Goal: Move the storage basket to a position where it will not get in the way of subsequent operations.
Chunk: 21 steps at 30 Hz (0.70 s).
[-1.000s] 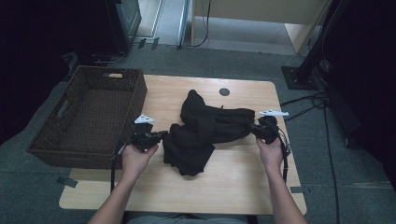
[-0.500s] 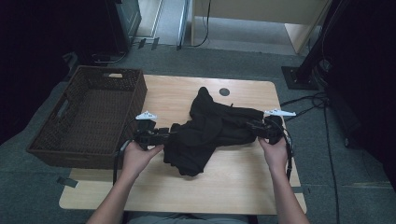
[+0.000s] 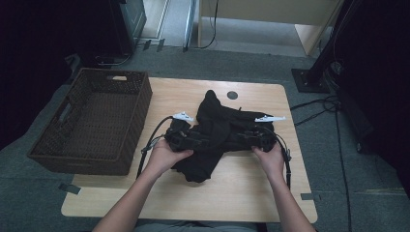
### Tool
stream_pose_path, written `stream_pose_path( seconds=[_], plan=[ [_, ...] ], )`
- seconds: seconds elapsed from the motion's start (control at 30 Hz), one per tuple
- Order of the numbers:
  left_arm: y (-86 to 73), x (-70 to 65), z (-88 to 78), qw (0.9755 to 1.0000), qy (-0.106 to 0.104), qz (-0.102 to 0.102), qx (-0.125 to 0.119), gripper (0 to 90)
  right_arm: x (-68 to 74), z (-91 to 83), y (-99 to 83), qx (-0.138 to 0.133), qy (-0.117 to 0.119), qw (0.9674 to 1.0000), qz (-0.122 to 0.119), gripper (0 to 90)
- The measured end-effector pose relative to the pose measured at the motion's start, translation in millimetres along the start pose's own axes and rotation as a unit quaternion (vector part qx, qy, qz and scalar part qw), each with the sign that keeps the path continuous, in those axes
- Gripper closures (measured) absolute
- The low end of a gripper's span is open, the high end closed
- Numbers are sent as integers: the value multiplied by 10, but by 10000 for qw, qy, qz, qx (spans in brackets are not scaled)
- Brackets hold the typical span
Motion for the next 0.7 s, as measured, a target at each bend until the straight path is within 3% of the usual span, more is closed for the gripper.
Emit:
stream_pose_path(
  seconds=[0.17,0.23,0.27,0.3,0.33,0.4,0.43,0.47,0.5,0.53,0.57,0.6,0.63,0.67,0.7],
  plan=[
    [-152,136,205,9987,256,255,365,383,23,171,-65,214,-11,9998,-51,553],
    [-191,171,243,9977,402,346,423,418,29,213,-83,267,-11,9996,-71,545],
    [-191,171,243,9977,402,346,423,489,29,213,-83,267,-11,9996,-71,545],
    [-208,208,253,9969,510,379,458,489,37,232,-89,277,-7,9996,-77,543],
    [-228,258,266,9977,402,172,514,682,41,254,-109,325,-17,9994,-82,540],
    [-225,275,263,9983,325,88,484,817,39,263,-114,326,-15,9994,-84,539],
    [-222,293,248,9984,313,68,466,817,42,268,-123,356,-16,9993,-78,540],
    [-177,302,180,9993,266,13,248,874,35,275,-139,393,-54,9991,-117,543],
    [-177,302,180,9993,266,13,248,878,35,275,-139,393,-54,9991,-117,543],
    [-117,332,71,9995,288,-94,-20,880,15,274,-149,403,-90,9991,-118,545],
    [-117,332,71,9995,288,-94,-20,880,15,274,-149,403,-90,9991,-118,545],
    [-66,371,-47,9991,213,-256,-265,879,-15,268,-151,370,-108,9992,-114,557],
    [-66,371,-47,9991,213,-256,-265,876,-15,268,-151,370,-108,9992,-114,557],
    [-35,414,-141,9982,97,-435,-414,875,-52,252,-157,371,-186,9990,-135,575],
    [-25,427,-181,9977,67,-472,-479,875,-66,251,-155,347,-176,9991,-149,581]
  ],
)
Point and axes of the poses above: each handheld gripper's, and its own axes: z roughly forward along the jaws, y roughly out of its top, x roughly to its left, the point moved 9 cm from there along z, roughly forward along the jaws, and after that the axes turned 5 degrees about x, right-handed, at the moved point
